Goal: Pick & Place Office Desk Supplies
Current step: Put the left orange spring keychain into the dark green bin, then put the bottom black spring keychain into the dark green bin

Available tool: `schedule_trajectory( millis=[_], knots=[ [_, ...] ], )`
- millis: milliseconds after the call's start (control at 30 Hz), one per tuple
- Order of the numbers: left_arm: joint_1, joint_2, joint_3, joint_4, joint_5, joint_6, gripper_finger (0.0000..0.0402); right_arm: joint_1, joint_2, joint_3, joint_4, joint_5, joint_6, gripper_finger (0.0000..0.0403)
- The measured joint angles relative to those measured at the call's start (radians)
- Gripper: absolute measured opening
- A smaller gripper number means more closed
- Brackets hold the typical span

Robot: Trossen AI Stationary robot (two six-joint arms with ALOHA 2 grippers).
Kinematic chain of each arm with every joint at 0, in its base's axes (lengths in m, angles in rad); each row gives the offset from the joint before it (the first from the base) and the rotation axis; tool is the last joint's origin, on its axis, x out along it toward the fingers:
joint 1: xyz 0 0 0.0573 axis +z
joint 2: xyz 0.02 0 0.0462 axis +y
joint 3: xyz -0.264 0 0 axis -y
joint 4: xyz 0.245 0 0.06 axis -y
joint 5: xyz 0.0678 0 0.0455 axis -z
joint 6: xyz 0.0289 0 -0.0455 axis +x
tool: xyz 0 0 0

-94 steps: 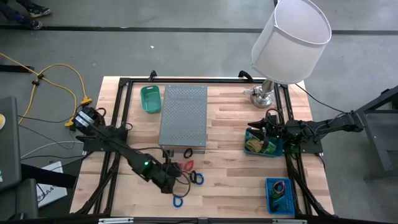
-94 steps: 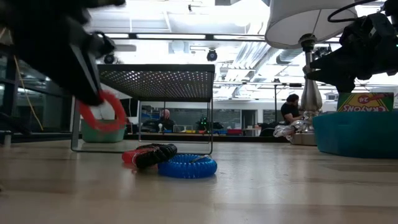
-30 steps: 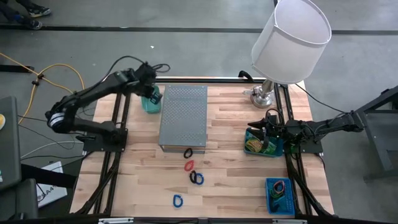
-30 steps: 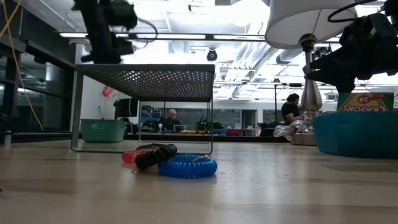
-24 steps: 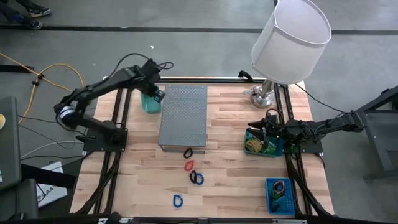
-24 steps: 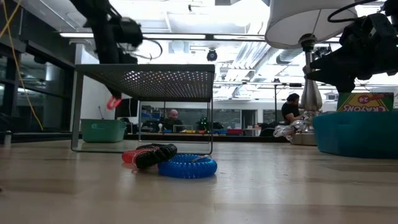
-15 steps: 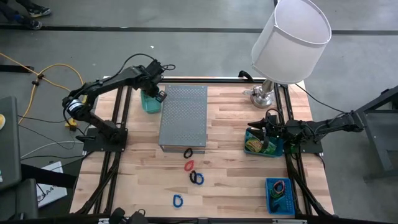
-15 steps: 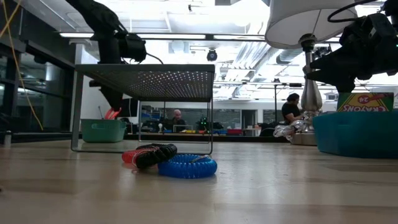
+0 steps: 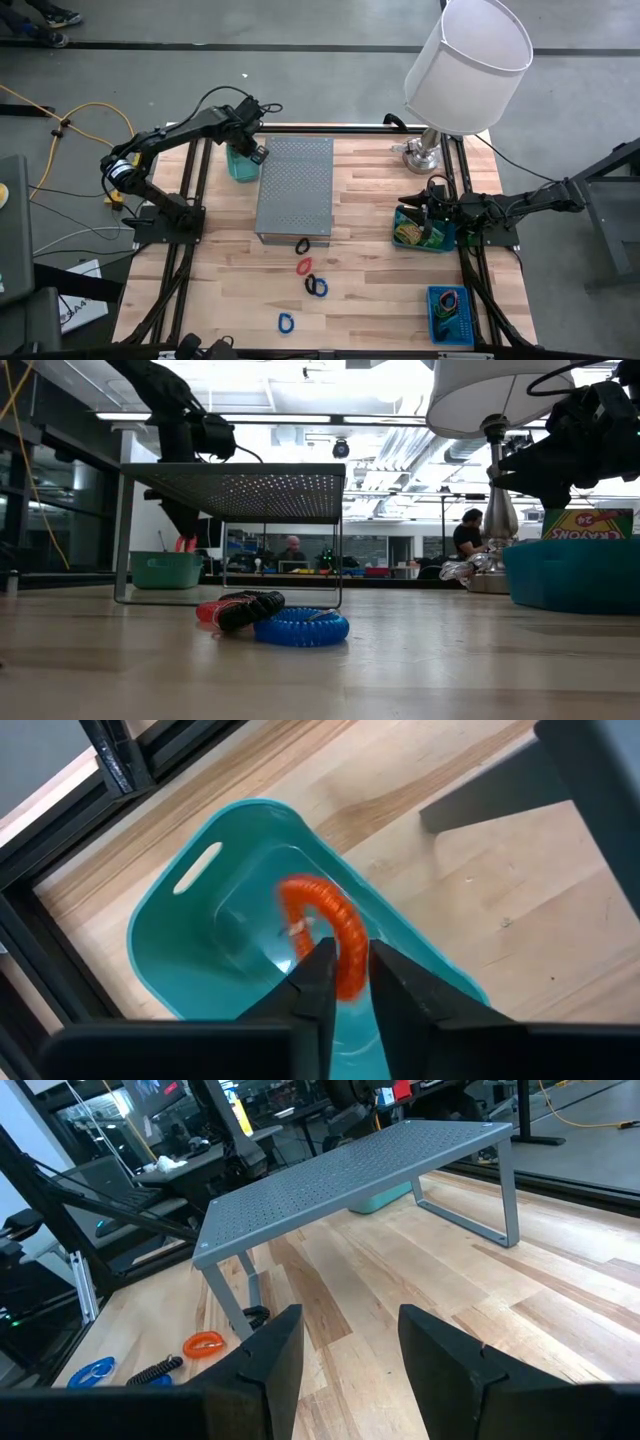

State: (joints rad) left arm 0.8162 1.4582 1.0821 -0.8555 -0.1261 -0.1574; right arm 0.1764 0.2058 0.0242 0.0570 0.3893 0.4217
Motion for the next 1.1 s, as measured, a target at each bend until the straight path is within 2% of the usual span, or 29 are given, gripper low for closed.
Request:
schedule_trajectory(
  millis=[167, 500, 767, 933, 1100],
  knots=[
    [0.0, 0.0, 0.0, 0.0, 0.0, 0.0, 0.0085, 0.0, 0.0, 0.0, 0.0, 0.0, 0.0, 0.0153],
    [0.001, -0.005, 0.0, -0.005, -0.001, 0.0, 0.0088, 0.0, 0.0, 0.0, 0.0, 0.0, 0.0, 0.0153],
    [0.002, -0.184, 0.005, -0.019, 0.02, 0.004, 0.0088, 0.0, 0.0, 0.0, 0.0, 0.0, 0.0, 0.0153],
    [-0.07, -0.306, 0.005, -0.079, 0.072, -0.004, 0.0088, 0.0, 0.0, 0.0, 0.0, 0.0, 0.0, 0.0153],
    [-0.227, -0.403, 0.005, -0.153, 0.076, -0.055, 0.0088, 0.0, 0.0, 0.0, 0.0, 0.0, 0.0, 0.0153]
  ],
)
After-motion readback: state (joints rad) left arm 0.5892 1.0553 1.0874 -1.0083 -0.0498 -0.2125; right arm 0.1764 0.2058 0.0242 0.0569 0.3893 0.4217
